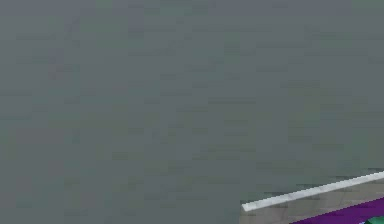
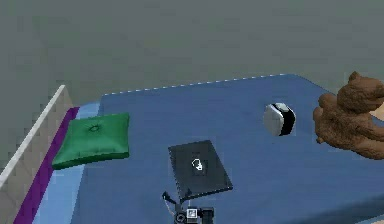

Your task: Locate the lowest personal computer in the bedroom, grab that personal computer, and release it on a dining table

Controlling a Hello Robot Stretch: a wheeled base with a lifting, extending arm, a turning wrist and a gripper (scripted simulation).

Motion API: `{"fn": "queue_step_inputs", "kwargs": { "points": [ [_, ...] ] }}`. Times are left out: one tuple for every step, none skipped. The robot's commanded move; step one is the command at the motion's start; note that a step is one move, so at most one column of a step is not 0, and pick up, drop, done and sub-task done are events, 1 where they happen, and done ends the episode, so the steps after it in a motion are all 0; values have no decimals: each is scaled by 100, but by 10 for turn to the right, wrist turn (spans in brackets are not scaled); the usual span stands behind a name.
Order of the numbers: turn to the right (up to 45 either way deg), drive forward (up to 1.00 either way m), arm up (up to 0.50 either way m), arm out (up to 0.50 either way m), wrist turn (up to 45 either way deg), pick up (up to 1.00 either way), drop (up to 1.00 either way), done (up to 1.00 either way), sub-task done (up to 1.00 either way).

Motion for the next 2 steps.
{"fn": "queue_step_inputs", "kwargs": {
  "points": [
    [0, 0, 0, 0, 0, 100, 0, 0, 0],
    [0, 0, 10, 0, 0, 0, 0, 0, 0]
  ]
}}
